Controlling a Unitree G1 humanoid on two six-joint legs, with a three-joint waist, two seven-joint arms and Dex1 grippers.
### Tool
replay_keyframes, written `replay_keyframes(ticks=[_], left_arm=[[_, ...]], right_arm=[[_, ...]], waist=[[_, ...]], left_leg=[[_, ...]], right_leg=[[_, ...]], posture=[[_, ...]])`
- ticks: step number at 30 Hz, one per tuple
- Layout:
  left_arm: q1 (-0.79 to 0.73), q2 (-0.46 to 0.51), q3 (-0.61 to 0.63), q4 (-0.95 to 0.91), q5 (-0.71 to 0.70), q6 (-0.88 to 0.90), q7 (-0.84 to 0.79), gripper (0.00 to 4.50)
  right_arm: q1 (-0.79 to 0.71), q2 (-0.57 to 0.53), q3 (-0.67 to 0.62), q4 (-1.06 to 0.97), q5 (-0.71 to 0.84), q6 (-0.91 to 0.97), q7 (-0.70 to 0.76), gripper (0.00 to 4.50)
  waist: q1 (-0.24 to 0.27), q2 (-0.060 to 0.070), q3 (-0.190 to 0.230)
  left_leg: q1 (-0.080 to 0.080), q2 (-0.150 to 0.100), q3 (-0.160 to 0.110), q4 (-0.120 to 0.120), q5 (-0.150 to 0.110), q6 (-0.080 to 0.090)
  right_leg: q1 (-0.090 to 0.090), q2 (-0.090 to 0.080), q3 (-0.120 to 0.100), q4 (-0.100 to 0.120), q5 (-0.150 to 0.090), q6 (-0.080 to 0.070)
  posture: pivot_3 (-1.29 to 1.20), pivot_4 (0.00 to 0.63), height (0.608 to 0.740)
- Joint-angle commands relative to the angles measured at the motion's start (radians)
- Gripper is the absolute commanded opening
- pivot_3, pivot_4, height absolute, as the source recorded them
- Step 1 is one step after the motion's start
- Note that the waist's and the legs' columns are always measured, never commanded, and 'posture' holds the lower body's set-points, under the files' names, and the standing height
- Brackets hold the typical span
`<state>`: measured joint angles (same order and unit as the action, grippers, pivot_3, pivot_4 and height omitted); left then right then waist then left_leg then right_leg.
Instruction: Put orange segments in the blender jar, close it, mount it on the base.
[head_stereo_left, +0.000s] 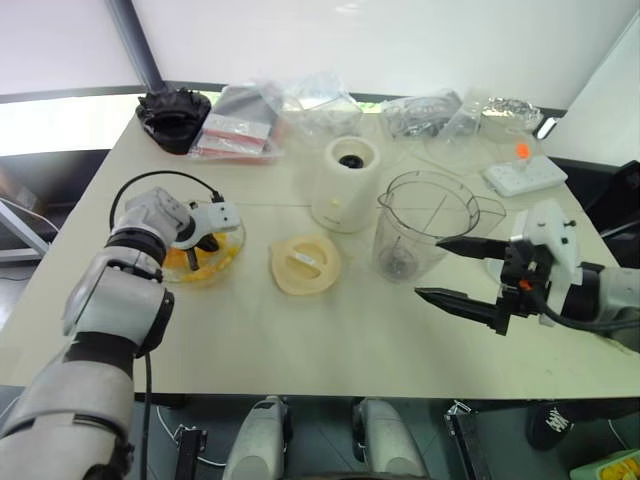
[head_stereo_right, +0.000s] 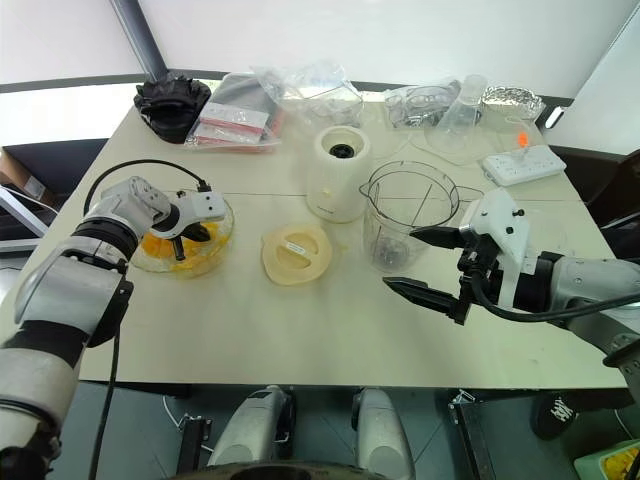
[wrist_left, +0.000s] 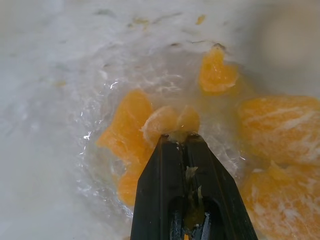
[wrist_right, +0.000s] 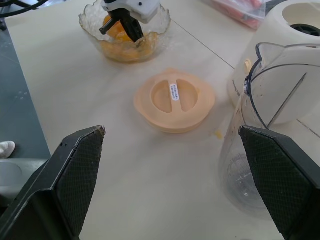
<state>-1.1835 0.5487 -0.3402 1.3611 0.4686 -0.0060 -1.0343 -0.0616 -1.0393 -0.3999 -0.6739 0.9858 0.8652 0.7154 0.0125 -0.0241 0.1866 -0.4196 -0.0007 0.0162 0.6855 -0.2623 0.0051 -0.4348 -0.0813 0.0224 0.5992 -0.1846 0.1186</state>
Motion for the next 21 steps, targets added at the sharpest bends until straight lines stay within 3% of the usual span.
replay_keyframes(ticks=[1, 11, 17, 21], left_arm=[[-0.022, 0.048, 0.081, -0.038, -0.083, -0.001, -0.035, 0.02], [0.023, 0.120, 0.302, -0.169, -0.323, 0.086, -0.103, 0.02], [0.072, 0.066, 0.470, -0.429, -0.542, 0.277, -0.086, 0.02], [0.065, 0.008, 0.492, -0.616, -0.632, 0.398, -0.063, 0.02]], right_arm=[[-0.002, 0.011, -0.013, -0.022, -0.002, -0.021, 0.004, 4.50], [-0.005, 0.016, 0.005, -0.006, -0.024, -0.026, 0.020, 4.50], [-0.014, 0.012, 0.017, 0.006, -0.042, -0.029, 0.039, 4.50], [-0.012, 0.015, 0.015, 0.005, -0.050, -0.029, 0.040, 4.50]], waist=[[-0.001, 0.000, 0.000], [0.000, 0.000, 0.000], [0.002, 0.000, 0.000], [0.000, 0.000, 0.000]], left_leg=[[0.000, 0.000, 0.000, 0.000, 0.000, 0.000], [0.000, 0.001, 0.000, 0.000, 0.000, 0.000], [0.000, 0.001, 0.000, 0.000, 0.000, 0.000], [0.000, 0.000, 0.000, 0.000, 0.000, 0.000]], right_leg=[[0.000, 0.000, 0.000, 0.000, 0.000, 0.000], [0.000, 0.000, 0.000, 0.000, 0.000, 0.000], [0.000, 0.000, 0.000, 0.000, 0.000, 0.000], [0.001, 0.000, 0.000, 0.000, 0.000, 0.000]], posture=[[0.00, 0.150, 0.740], [0.00, 0.150, 0.740], [0.00, 0.150, 0.740], [0.00, 0.150, 0.740]])
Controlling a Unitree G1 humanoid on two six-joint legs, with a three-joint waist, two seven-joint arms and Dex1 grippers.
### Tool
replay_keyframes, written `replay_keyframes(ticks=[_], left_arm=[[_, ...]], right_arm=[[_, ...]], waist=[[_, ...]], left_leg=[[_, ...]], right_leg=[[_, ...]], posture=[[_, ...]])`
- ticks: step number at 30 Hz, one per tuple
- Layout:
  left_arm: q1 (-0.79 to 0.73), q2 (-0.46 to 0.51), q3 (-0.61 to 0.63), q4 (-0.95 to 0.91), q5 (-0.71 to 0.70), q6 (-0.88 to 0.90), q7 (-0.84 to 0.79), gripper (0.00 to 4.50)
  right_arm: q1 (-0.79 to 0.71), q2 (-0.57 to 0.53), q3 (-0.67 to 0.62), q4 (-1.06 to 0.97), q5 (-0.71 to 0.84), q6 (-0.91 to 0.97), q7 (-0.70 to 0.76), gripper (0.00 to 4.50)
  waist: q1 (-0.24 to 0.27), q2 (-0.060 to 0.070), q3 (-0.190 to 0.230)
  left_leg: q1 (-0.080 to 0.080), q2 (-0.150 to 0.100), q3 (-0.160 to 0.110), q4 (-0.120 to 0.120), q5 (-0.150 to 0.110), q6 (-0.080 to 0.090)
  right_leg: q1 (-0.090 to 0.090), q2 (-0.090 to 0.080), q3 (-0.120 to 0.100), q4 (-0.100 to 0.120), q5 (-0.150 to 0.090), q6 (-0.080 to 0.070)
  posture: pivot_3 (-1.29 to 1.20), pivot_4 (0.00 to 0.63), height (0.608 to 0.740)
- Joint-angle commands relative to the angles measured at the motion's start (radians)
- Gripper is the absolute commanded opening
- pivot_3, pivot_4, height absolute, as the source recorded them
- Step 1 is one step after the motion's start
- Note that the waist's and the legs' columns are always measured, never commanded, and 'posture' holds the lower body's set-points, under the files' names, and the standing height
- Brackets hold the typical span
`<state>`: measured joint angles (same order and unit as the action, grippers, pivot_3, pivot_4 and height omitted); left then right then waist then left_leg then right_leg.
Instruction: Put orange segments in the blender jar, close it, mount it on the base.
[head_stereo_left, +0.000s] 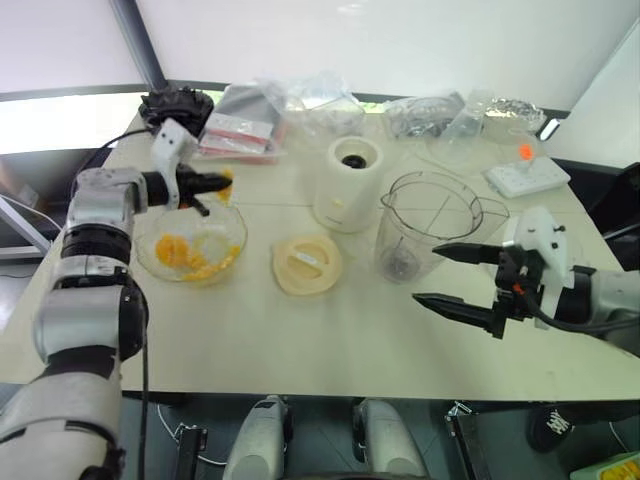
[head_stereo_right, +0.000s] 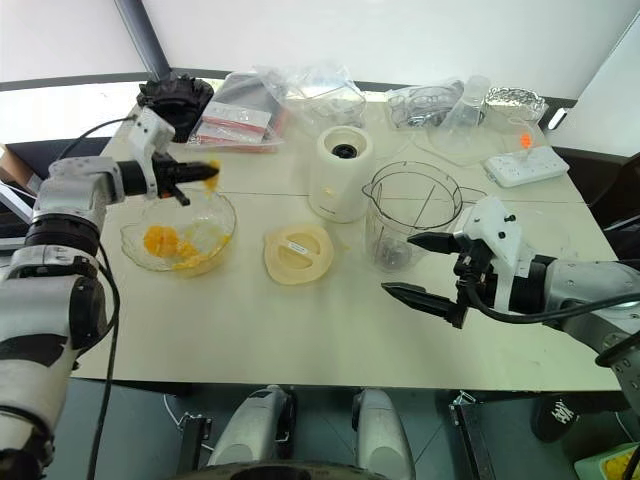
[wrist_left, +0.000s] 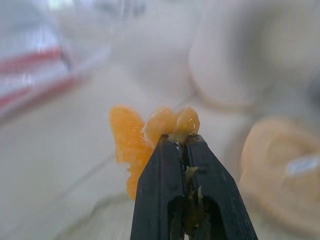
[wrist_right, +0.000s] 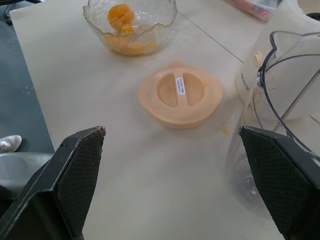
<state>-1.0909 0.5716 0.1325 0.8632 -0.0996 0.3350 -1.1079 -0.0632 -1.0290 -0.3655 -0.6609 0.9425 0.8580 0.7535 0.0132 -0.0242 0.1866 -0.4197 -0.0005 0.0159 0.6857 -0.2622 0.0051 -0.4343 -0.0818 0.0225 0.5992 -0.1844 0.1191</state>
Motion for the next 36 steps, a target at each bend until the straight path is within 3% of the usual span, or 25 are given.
replay_keyframes(ticks=[1, 6, 18, 25, 32, 36], left_arm=[[-0.039, -0.028, 0.014, -0.143, -0.076, 0.076, 0.012, 0.02], [-0.164, -0.115, -0.037, -0.163, -0.104, 0.081, -0.016, 0.02], [-0.549, -0.455, -0.098, 0.295, -0.073, -0.225, -0.141, 0.02], [-0.529, -0.603, -0.163, 0.416, 0.025, -0.324, -0.143, 0.02], [-0.467, -0.629, -0.240, 0.456, 0.153, -0.409, -0.108, 0.02], [-0.450, -0.628, -0.236, 0.459, 0.172, -0.416, -0.113, 1.74]], right_arm=[[-0.008, 0.007, -0.020, -0.011, -0.008, -0.022, -0.001, 4.50], [0.021, 0.037, -0.036, -0.040, -0.015, -0.023, -0.038, 4.50], [0.324, 0.215, -0.207, -0.295, -0.039, -0.035, -0.263, 4.50], [0.585, 0.281, -0.227, -0.386, -0.033, -0.172, -0.386, 4.50], [0.765, 0.247, -0.132, -0.386, -0.065, -0.414, -0.521, 4.50], [0.822, 0.222, -0.073, -0.386, -0.089, -0.491, -0.567, 4.50]], waist=[[-0.001, 0.000, 0.000], [0.002, 0.000, 0.000], [0.001, -0.001, 0.000], [-0.001, 0.000, 0.000], [0.000, 0.000, 0.000], [0.001, 0.000, 0.000]], left_leg=[[0.000, 0.000, 0.000, 0.000, 0.000, 0.000], [0.001, -0.002, 0.000, 0.000, 0.000, 0.000], [0.000, -0.004, 0.000, 0.000, 0.000, 0.000], [0.001, -0.003, 0.000, 0.000, 0.000, 0.000], [0.005, -0.003, 0.001, 0.000, 0.000, 0.000], [0.005, -0.002, 0.001, 0.000, 0.000, 0.000]], right_leg=[[0.000, 0.000, 0.000, 0.000, 0.000, 0.000], [0.000, 0.001, 0.000, 0.001, 0.000, 0.000], [0.002, 0.001, 0.000, -0.003, -0.002, -0.002], [0.002, 0.001, 0.000, -0.003, -0.002, -0.003], [0.004, 0.001, 0.002, -0.003, -0.002, -0.003], [0.005, 0.001, 0.001, -0.004, -0.003, -0.003]], posture=[[0.00, 0.150, 0.740], [0.00, 0.150, 0.740], [0.00, 0.150, 0.740], [0.00, 0.150, 0.740], [0.00, 0.150, 0.740], [0.00, 0.150, 0.740]])
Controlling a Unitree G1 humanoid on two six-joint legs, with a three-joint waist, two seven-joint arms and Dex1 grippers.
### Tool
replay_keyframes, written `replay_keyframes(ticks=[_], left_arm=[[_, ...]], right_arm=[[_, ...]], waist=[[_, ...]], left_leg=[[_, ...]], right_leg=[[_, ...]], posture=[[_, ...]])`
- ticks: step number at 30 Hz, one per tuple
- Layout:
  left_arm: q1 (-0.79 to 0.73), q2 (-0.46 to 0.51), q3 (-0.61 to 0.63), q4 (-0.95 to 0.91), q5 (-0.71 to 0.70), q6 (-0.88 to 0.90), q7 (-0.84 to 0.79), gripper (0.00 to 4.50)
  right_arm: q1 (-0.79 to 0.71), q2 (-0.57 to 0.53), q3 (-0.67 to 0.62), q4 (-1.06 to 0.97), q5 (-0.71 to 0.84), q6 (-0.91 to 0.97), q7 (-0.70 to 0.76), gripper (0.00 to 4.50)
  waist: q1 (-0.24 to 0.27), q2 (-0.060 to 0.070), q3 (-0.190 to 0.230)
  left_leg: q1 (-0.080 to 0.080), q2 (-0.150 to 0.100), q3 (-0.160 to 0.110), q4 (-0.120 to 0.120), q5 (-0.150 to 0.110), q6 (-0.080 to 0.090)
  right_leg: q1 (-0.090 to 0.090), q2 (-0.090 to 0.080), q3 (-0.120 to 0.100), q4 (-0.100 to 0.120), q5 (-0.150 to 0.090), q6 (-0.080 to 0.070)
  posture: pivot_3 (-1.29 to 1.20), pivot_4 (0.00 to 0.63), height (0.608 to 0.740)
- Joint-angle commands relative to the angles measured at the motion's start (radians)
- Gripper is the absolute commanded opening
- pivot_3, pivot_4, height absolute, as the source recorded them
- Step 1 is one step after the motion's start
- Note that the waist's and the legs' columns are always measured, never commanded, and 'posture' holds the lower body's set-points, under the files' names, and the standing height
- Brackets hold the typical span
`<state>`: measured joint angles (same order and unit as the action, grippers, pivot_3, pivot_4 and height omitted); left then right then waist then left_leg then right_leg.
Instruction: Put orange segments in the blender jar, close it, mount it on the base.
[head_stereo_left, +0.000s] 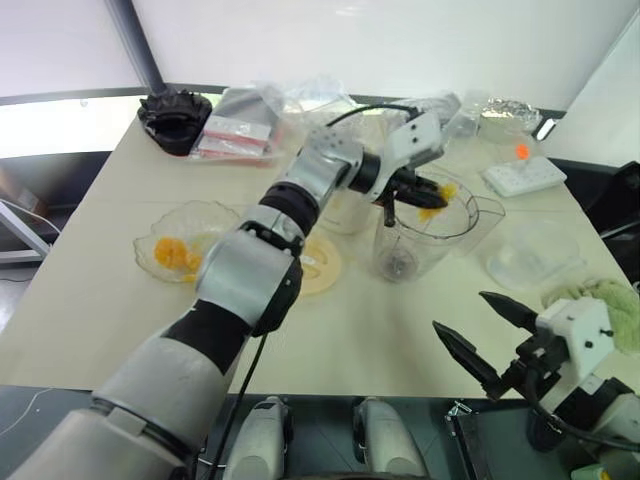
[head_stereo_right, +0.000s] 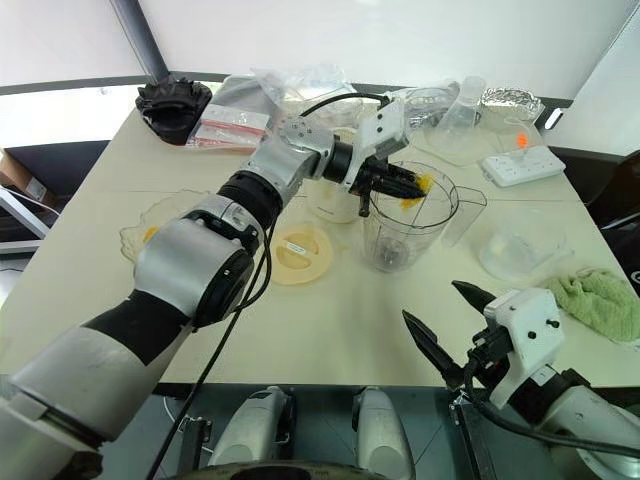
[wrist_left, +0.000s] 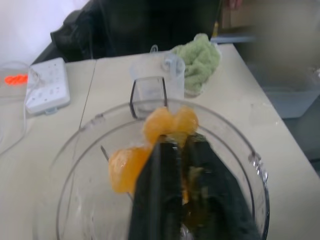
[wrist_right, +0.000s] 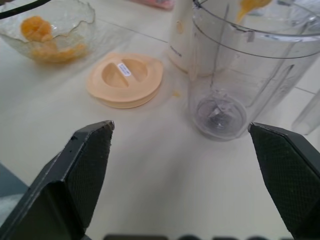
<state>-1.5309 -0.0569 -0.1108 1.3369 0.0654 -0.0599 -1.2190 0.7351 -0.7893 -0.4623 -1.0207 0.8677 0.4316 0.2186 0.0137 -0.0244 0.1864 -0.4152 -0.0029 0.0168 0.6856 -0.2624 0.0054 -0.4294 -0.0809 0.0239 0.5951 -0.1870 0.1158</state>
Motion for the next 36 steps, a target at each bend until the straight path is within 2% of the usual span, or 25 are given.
replay_keyframes(ticks=[1, 5, 6, 12, 16, 19, 24, 29, 33, 36], left_arm=[[-0.009, 0.002, 0.016, -0.017, 0.003, -0.028, -0.001, 2.31], [-0.010, 0.006, 0.051, -0.022, -0.021, -0.030, 0.002, 4.31], [-0.014, 0.008, 0.063, -0.023, -0.031, -0.017, 0.002, 4.41], [-0.028, 0.030, 0.108, -0.034, -0.051, -0.012, 0.001, 4.41], [-0.020, 0.102, 0.143, -0.076, -0.090, -0.008, -0.080, 4.41], [0.036, 0.166, 0.154, -0.142, -0.121, 0.007, -0.160, 4.41], [0.227, 0.292, 0.143, -0.360, -0.148, 0.049, -0.177, 4.41], [0.529, 0.387, 0.115, -0.778, -0.205, 0.238, -0.166, 4.41], [0.771, 0.461, 0.080, -1.083, -0.233, 0.402, -0.132, 4.41], [0.909, 0.502, 0.060, -1.233, -0.232, 0.410, -0.089, 4.41]], right_arm=[[0.028, -0.024, 0.030, -0.026, -0.016, -0.071, -0.041, 4.50], [0.028, -0.044, 0.038, -0.026, -0.011, -0.071, -0.058, 4.50], [0.022, -0.048, 0.036, -0.026, -0.008, -0.062, -0.058, 4.50], [-0.019, -0.033, 0.011, -0.021, 0.002, 0.003, -0.042, 4.50], [-0.067, 0.019, -0.009, 0.059, -0.015, 0.013, -0.029, 4.50], [-0.090, 0.053, -0.019, 0.123, -0.101, 0.016, -0.025, 4.50], [-0.192, 0.117, -0.031, 0.179, -0.164, 0.033, -0.083, 4.50], [-0.276, 0.178, -0.023, 0.281, -0.264, 0.034, -0.118, 4.50], [-0.337, 0.234, -0.025, 0.441, -0.346, -0.016, -0.106, 4.50], [-0.374, 0.262, -0.046, 0.554, -0.377, -0.056, -0.084, 4.50]], waist=[[0.000, 0.000, 0.000], [0.001, 0.000, 0.000], [0.001, 0.000, 0.000], [0.001, 0.000, 0.000], [-0.002, 0.000, 0.000], [0.000, 0.000, 0.000], [-0.003, 0.002, -0.001], [-0.001, 0.002, -0.001], [0.001, 0.002, -0.001], [-0.003, 0.002, -0.001]], left_leg=[[0.000, 0.000, 0.000, 0.000, 0.000, 0.000], [-0.001, 0.000, 0.000, 0.000, 0.000, 0.000], [-0.001, 0.000, 0.000, 0.000, 0.000, 0.000], [-0.001, 0.000, 0.000, 0.000, 0.000, 0.000], [-0.001, 0.000, 0.000, 0.000, 0.000, 0.000], [0.000, 0.000, 0.000, 0.000, 0.000, 0.000], [0.002, 0.003, 0.001, -0.001, 0.000, 0.000], [0.004, 0.004, 0.001, -0.002, 0.000, 0.000], [0.004, 0.003, 0.002, -0.002, 0.000, 0.000], [0.005, 0.003, 0.002, -0.002, 0.000, 0.000]], right_leg=[[0.000, 0.000, 0.000, -0.001, 0.000, 0.000], [0.000, 0.000, 0.000, -0.002, 0.000, 0.000], [0.000, 0.000, 0.000, -0.002, 0.000, 0.000], [0.000, 0.000, 0.000, -0.001, 0.000, 0.000], [0.000, 0.000, 0.000, -0.001, 0.000, 0.000], [0.000, 0.000, 0.000, -0.001, 0.000, 0.000], [0.001, 0.000, 0.000, 0.000, 0.000, 0.000], [0.001, 0.000, 0.001, 0.001, 0.000, -0.001], [0.003, -0.001, 0.002, 0.000, 0.000, -0.001], [0.003, -0.002, 0.003, 0.000, 0.000, -0.001]], posture=[[0.00, 0.150, 0.740], [0.00, 0.150, 0.740], [0.00, 0.150, 0.740], [0.00, 0.150, 0.740], [0.00, 0.150, 0.740], [0.00, 0.150, 0.740], [0.00, 0.150, 0.740], [0.00, 0.150, 0.740], [0.00, 0.150, 0.740], [0.00, 0.150, 0.740]])
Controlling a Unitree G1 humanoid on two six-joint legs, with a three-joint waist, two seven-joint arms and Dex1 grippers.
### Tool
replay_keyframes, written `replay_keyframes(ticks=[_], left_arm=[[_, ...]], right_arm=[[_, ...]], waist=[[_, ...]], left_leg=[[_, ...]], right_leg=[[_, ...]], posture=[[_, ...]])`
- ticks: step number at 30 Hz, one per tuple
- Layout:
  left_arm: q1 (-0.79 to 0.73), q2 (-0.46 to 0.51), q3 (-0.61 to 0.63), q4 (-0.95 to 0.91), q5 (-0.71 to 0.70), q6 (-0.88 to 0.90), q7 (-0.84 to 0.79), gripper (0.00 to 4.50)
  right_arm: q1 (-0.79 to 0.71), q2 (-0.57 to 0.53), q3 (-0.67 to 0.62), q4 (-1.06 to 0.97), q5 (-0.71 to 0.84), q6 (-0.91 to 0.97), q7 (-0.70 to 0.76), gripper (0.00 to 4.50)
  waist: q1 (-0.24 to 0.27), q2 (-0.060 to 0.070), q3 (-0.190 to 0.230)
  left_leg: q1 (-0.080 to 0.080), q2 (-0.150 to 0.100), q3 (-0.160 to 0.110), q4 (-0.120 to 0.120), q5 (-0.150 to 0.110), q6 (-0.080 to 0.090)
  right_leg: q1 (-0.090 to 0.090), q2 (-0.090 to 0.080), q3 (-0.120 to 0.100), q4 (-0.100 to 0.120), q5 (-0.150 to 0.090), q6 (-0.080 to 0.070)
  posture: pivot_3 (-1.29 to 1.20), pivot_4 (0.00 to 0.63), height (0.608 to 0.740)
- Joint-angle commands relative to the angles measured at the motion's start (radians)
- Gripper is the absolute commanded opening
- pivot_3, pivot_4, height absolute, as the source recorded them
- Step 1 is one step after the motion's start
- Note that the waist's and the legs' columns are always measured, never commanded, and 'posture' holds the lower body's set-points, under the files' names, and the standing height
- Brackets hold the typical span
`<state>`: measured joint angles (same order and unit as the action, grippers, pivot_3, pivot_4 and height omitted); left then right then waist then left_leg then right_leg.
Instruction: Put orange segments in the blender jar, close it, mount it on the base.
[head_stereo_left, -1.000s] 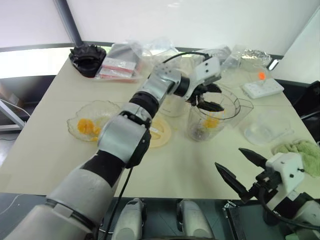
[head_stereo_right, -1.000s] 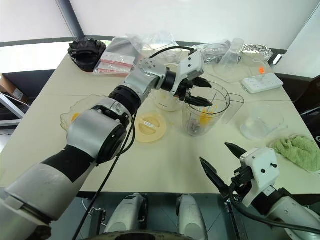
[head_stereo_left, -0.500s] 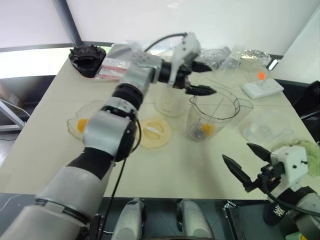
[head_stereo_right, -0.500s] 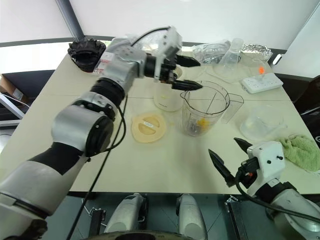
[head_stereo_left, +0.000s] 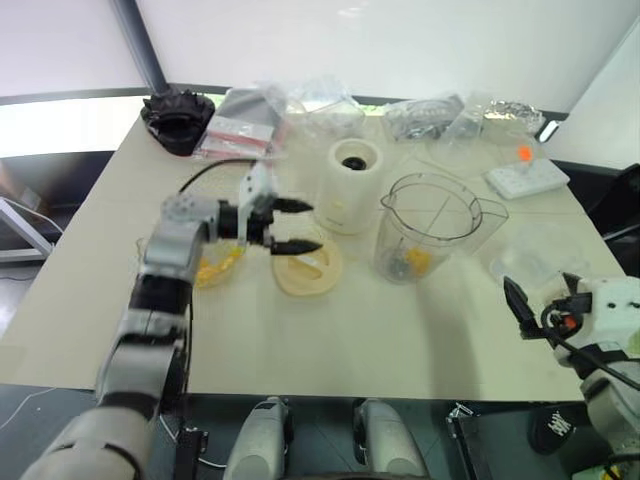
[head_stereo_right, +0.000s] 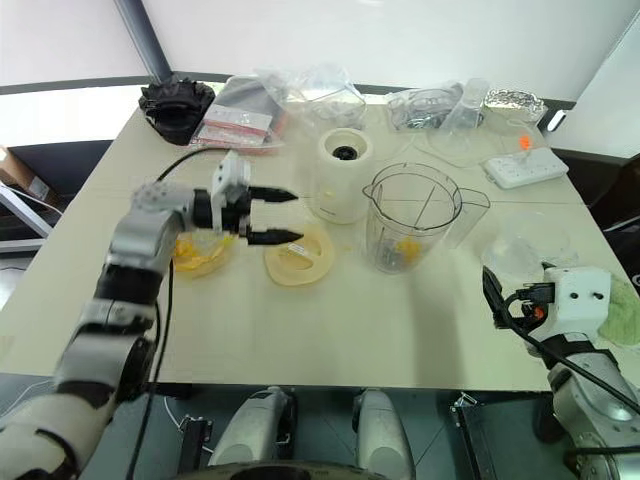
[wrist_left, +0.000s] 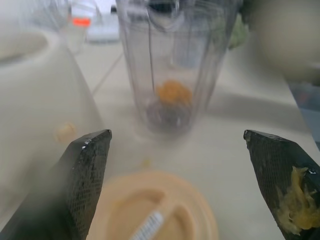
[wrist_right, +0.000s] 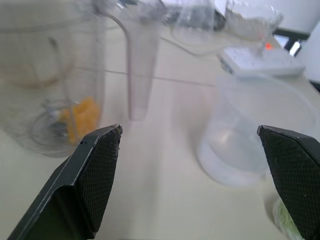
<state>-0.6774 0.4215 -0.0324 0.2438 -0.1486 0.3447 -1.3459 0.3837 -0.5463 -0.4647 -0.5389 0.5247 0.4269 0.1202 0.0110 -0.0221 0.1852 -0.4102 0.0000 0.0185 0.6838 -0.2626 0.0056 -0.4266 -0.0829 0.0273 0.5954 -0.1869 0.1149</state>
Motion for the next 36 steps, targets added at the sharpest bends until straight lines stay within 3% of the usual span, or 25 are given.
replay_keyframes(ticks=[1, 9, 19, 36], left_arm=[[0.091, 0.029, -0.021, -0.172, -0.016, -0.003, 0.058, 4.41], [0.272, 0.053, -0.025, -0.408, -0.102, 0.088, 0.162, 4.41], [0.291, 0.073, -0.042, -0.434, -0.109, 0.071, 0.242, 4.41], [0.345, 0.130, -0.070, -0.495, -0.127, 0.046, 0.292, 4.41]], right_arm=[[-0.037, 0.028, -0.052, 0.103, -0.039, -0.062, 0.019, 4.50], [-0.186, 0.052, -0.117, 0.347, -0.083, -0.114, -0.001, 4.50], [-0.350, -0.002, -0.114, 0.614, -0.186, -0.157, -0.006, 4.50], [-0.594, -0.058, -0.102, 0.980, -0.216, -0.246, 0.034, 4.50]], waist=[[0.000, 0.000, 0.000], [-0.006, 0.005, -0.003], [-0.024, 0.006, -0.003], [-0.029, 0.007, -0.003]], left_leg=[[0.000, 0.000, 0.000, 0.000, 0.000, 0.000], [0.002, 0.004, 0.001, 0.000, 0.000, 0.000], [0.002, 0.003, 0.003, 0.000, 0.000, 0.000], [0.002, 0.001, 0.003, -0.001, 0.000, 0.000]], right_leg=[[0.000, 0.000, 0.000, 0.001, 0.000, 0.000], [0.000, 0.002, 0.000, 0.001, 0.001, -0.001], [0.000, 0.002, 0.000, 0.001, 0.000, -0.001], [0.000, 0.002, 0.000, 0.001, 0.000, -0.001]], posture=[[0.00, 0.150, 0.740], [0.00, 0.150, 0.740], [0.00, 0.150, 0.740], [0.00, 0.150, 0.740]])
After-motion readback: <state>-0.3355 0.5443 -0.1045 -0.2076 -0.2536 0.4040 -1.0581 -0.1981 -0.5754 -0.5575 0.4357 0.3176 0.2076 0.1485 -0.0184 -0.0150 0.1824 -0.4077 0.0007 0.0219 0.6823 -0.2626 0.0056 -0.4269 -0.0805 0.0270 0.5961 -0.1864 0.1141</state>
